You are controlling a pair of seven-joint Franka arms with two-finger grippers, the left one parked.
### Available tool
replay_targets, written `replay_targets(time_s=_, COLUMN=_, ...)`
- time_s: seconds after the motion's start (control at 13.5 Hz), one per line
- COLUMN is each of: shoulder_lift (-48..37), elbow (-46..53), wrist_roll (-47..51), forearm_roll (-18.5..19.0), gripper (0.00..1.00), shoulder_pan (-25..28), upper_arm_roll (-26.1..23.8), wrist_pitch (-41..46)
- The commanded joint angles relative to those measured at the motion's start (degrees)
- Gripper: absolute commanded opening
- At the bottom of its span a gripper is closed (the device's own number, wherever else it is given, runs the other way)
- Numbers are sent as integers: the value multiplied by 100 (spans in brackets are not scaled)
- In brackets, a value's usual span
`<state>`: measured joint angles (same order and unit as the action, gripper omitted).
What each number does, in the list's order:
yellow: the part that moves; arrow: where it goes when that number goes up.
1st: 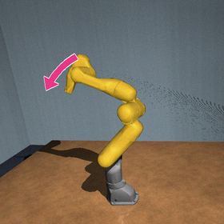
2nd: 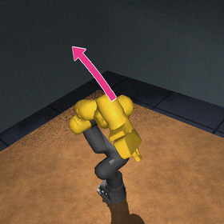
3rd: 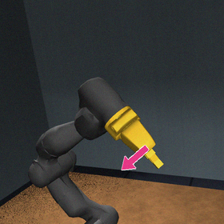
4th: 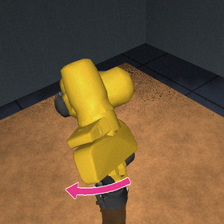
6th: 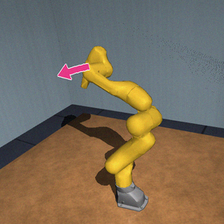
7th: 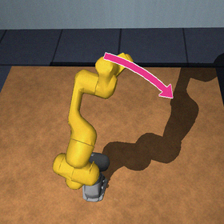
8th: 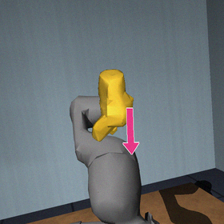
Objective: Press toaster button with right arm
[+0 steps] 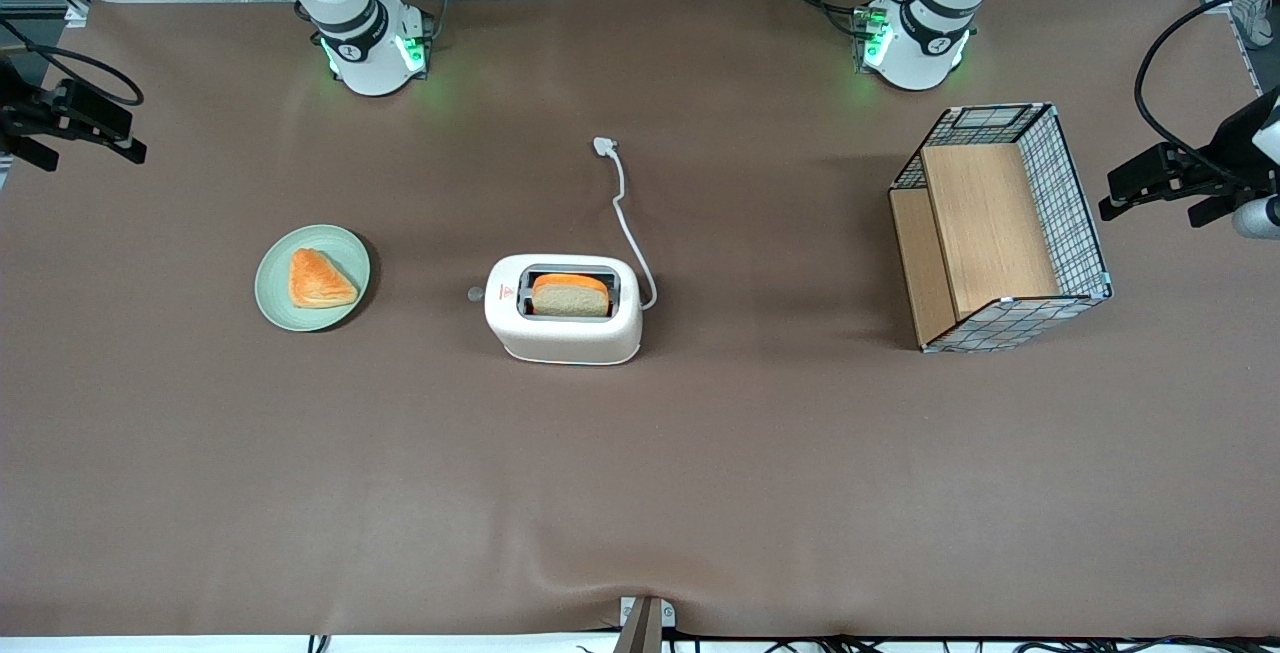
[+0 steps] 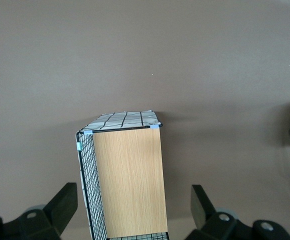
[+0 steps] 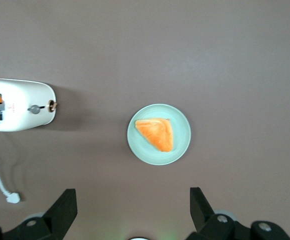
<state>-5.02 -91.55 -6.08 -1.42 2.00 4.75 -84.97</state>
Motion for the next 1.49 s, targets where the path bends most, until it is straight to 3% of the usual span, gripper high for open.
replay_targets(time_s=0.0, shoulder_lift=19, elbow=-47, wrist_roll=10, forearm_roll=220, gripper=100, shoulder_pan=-94, upper_arm_roll=-123, wrist_pitch=-160)
replay_targets(time_s=1.41, shoulder_lift=493, elbow=550, wrist_roll=-52, forearm_roll=247, gripper=100, shoulder_pan=-191, upper_arm_roll=-132, wrist_pitch=-169)
